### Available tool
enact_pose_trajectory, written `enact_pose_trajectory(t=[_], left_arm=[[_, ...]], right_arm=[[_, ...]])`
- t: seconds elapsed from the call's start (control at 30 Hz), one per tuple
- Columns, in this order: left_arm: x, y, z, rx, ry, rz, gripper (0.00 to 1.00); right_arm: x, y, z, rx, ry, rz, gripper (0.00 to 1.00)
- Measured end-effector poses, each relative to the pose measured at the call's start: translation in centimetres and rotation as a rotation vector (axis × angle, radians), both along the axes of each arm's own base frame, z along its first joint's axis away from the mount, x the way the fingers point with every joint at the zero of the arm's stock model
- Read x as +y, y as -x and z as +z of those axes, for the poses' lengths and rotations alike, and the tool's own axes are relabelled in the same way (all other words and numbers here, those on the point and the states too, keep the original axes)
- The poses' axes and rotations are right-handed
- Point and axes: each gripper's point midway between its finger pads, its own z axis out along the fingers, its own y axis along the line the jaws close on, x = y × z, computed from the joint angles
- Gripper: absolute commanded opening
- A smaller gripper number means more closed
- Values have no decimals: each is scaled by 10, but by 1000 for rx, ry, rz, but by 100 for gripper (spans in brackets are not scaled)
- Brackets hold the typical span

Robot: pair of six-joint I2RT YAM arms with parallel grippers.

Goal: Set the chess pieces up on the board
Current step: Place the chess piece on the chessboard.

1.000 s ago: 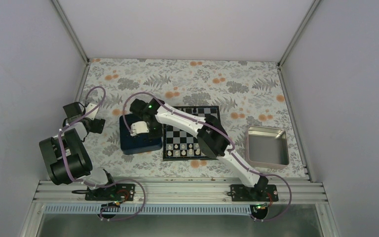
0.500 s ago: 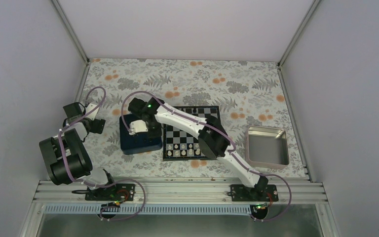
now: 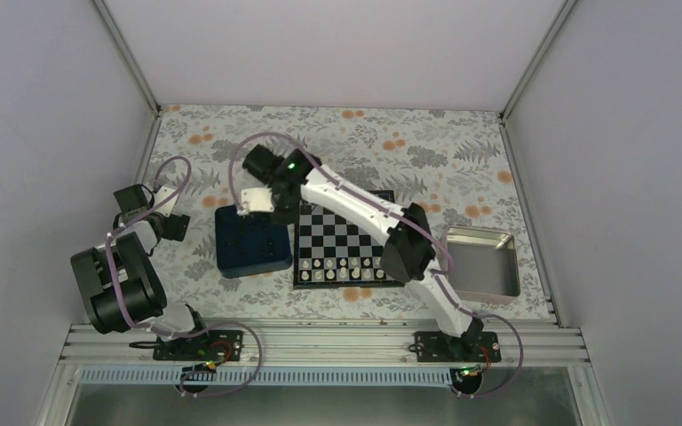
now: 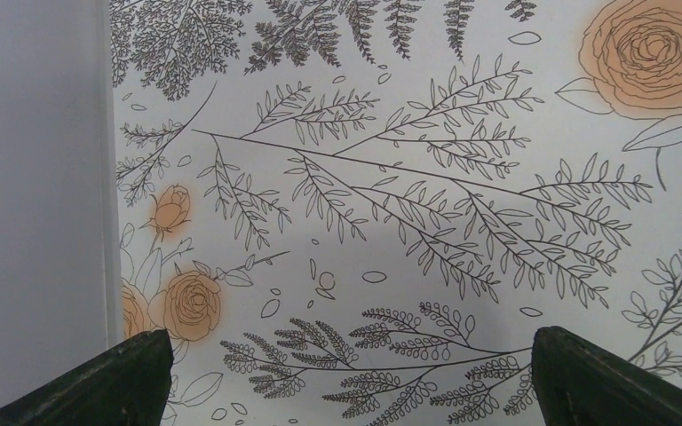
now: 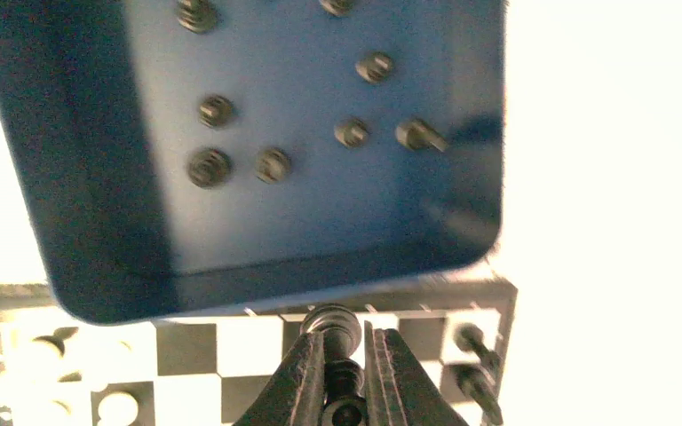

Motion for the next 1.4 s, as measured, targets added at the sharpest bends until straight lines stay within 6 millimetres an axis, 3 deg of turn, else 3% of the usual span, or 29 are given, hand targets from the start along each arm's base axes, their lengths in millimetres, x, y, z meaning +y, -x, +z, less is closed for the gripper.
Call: enact_pose_trajectory(t=[0.13, 0.3, 0.4, 0.5, 0.93, 1.4], left_arm=[[0, 0, 0, 0, 0, 0, 100], [0, 0, 0, 1, -1, 0, 100], [0, 0, 0, 1, -1, 0, 100], [0, 0, 0, 1, -1, 1, 100], [1, 1, 0, 4, -8, 2, 100], [0, 2, -3, 11, -6, 0, 100]], right_arm=[[-34, -38, 20, -17, -28, -102, 4], [-107, -101, 41, -41, -50, -288, 4], [-144, -127, 41, -41, -47, -377, 4], [-161, -133, 27, -10, -28, -410, 4], [-146, -122, -35, 132, 8, -363, 4], [-143, -118, -50, 165, 9, -358, 4]])
